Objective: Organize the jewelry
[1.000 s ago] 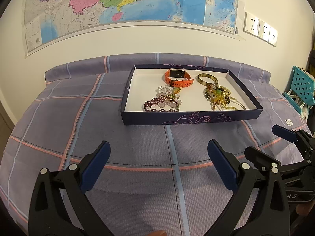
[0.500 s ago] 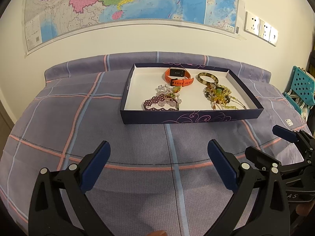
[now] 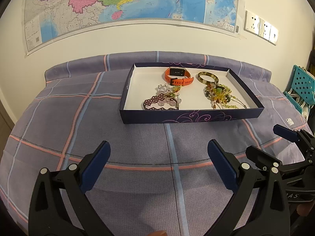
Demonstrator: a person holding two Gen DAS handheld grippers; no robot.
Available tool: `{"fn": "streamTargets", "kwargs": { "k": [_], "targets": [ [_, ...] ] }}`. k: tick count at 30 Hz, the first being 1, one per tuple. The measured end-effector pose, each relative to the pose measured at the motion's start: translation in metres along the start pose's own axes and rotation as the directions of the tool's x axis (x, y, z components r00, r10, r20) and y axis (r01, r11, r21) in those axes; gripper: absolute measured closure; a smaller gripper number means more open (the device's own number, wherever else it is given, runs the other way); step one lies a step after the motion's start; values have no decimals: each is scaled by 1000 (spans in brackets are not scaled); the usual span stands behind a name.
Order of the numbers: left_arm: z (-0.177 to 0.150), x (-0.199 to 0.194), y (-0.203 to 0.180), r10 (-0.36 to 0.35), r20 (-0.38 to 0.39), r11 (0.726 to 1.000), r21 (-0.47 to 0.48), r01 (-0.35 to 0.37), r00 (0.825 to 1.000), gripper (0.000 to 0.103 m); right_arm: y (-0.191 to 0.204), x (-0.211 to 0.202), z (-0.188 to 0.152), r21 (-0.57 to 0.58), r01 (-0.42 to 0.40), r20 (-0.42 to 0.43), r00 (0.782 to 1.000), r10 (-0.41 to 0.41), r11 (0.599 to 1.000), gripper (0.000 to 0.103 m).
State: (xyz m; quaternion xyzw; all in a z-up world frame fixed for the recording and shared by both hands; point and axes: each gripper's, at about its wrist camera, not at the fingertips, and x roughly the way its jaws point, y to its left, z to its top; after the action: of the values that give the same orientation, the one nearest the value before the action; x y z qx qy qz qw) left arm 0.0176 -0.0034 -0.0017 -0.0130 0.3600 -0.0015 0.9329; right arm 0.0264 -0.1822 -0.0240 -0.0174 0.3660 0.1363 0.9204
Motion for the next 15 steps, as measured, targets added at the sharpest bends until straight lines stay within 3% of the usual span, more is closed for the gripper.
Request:
{"fn": "streamTargets", "kwargs": {
  "k": [15],
  "targets": [
    [3,0,-2,3,3,1000,6,-3,1000,6,0,-1,0,2,4,5,1000,-4,1000,7]
  ]
}}
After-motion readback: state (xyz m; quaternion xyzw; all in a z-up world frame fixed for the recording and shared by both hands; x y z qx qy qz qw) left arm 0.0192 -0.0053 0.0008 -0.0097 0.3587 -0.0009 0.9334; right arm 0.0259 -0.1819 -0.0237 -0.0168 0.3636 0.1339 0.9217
